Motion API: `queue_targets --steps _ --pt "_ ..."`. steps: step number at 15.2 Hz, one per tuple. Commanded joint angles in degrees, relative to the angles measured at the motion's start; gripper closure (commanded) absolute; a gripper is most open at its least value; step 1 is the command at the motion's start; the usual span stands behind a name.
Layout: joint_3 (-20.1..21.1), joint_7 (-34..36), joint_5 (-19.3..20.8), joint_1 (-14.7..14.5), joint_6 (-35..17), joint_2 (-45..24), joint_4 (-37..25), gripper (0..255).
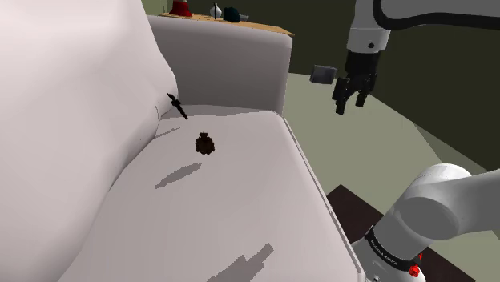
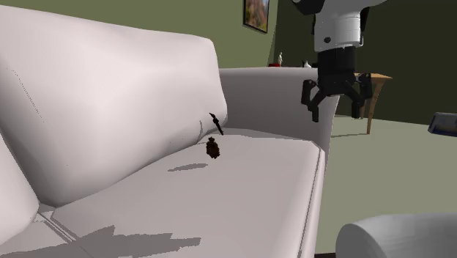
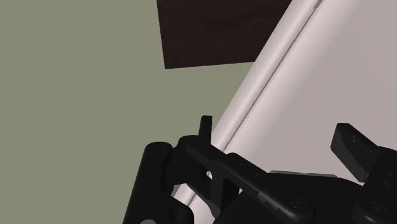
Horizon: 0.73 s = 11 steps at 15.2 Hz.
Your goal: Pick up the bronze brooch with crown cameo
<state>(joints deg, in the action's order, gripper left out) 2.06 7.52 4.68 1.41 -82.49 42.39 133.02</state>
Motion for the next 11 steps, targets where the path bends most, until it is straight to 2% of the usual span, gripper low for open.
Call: queue_targets --steps 1,11 --pt "0.00 0.00 0.00 0.00 0.00 0.00 0.00 0" --pt "10.42 15.28 -5.61 -1.63 -13.64 -11.09 -0.67 0"
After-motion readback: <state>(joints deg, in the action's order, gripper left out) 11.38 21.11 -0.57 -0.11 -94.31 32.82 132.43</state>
